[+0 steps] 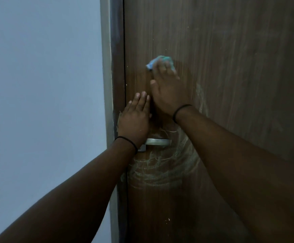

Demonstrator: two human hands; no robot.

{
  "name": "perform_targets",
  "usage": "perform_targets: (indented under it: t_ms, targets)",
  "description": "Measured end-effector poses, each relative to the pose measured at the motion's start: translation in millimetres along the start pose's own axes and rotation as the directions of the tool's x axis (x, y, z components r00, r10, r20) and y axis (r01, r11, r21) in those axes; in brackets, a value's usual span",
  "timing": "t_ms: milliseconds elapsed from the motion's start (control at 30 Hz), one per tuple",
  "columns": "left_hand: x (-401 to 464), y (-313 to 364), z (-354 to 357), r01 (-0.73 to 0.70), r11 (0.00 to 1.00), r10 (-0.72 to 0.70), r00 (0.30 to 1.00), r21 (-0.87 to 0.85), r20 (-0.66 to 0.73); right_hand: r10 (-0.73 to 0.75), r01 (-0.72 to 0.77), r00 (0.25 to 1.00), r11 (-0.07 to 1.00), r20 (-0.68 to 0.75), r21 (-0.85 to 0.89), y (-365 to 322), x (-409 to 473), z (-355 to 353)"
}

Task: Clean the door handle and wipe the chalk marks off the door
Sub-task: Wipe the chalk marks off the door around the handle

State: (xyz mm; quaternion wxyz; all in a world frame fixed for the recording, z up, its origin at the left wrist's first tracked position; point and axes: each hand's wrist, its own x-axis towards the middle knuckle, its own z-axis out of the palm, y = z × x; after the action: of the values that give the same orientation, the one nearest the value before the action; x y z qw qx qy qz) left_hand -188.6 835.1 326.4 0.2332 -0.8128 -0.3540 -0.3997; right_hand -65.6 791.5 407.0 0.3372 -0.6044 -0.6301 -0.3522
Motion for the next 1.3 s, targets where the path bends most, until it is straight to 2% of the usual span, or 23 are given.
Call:
perform_targets:
  t_ms: [100, 200, 267, 400, 567, 633, 700, 800, 867, 933, 1033, 1100, 1133, 1300]
  targets:
    - [-5, -2, -7, -0.059, 0.998, 0.06, 0.998, -0.034, 0.021, -0.2, 0.207, 0.97, 0.978, 0.136, -0.034, -35, 1, 16]
    - [-11, -5, -9, -0.097, 0.995, 0.096, 0.995, 0.001, 0.039, -0.27, 0.277, 0.945, 0.961, 0.184, -0.011, -36, -1, 16]
    - [-11, -5, -4, -0.072, 0.997, 0.072, 0.997, -0.016, 0.031, -0.248, 0.253, 0.959, 0.967, 0.14, -0.021, -30, 10, 5]
    - [-11, -11, 2, -0.031, 0.999, 0.031, 0.999, -0.041, 0.015, -0.027, 0.026, 0.999, 0.999, 0.017, 0.042, -3, 11, -14]
    - [-14, -17, 1, -0.048, 0.997, 0.048, 0.999, -0.062, -0.007, 0.145, -0.145, 0.989, 0.989, 0.009, 0.006, 14, -36, -3]
    - [-15, -16, 5, -0.039, 0.996, 0.039, 0.999, -0.077, -0.008, 0.097, -0.098, 0.995, 0.994, 0.023, 0.043, 5, -20, -4]
    - [-14, -17, 7, -0.029, 0.994, 0.028, 1.0, -0.105, -0.007, -0.029, 0.027, 0.997, 0.999, 0.069, 0.04, -12, 4, -6]
    - [-14, -19, 8, -0.043, 0.993, 0.043, 0.999, -0.112, -0.01, -0.226, 0.234, 0.96, 0.972, 0.163, -0.03, -35, 25, -3]
    - [-13, -21, 9, -0.051, 0.993, 0.05, 0.999, -0.108, -0.009, -0.257, 0.272, 0.947, 0.961, 0.192, -0.056, -32, 26, -3]
    - [-14, -21, 11, -0.044, 0.994, 0.043, 0.999, -0.097, -0.01, -0.213, 0.219, 0.967, 0.975, 0.137, -0.031, -16, 21, -7]
    - [-16, -17, 11, -0.026, 0.994, 0.024, 0.999, -0.103, -0.026, -0.003, 0.003, 1.0, 1.0, -0.007, 0.025, 18, -5, -12]
    - [-13, -14, 9, -0.018, 0.994, 0.014, 0.999, -0.111, -0.03, 0.129, -0.127, 0.991, 0.991, -0.048, 0.039, 32, -38, -7]
    - [-9, -12, 7, -0.019, 0.994, 0.016, 0.999, -0.105, -0.036, 0.149, -0.148, 0.988, 0.988, -0.039, 0.036, 35, -57, -2]
    - [19, -3, -1, -0.054, 0.996, 0.05, 0.997, -0.066, -0.063, -0.042, 0.036, 0.986, 0.999, 0.162, 0.039, 46, -115, 12]
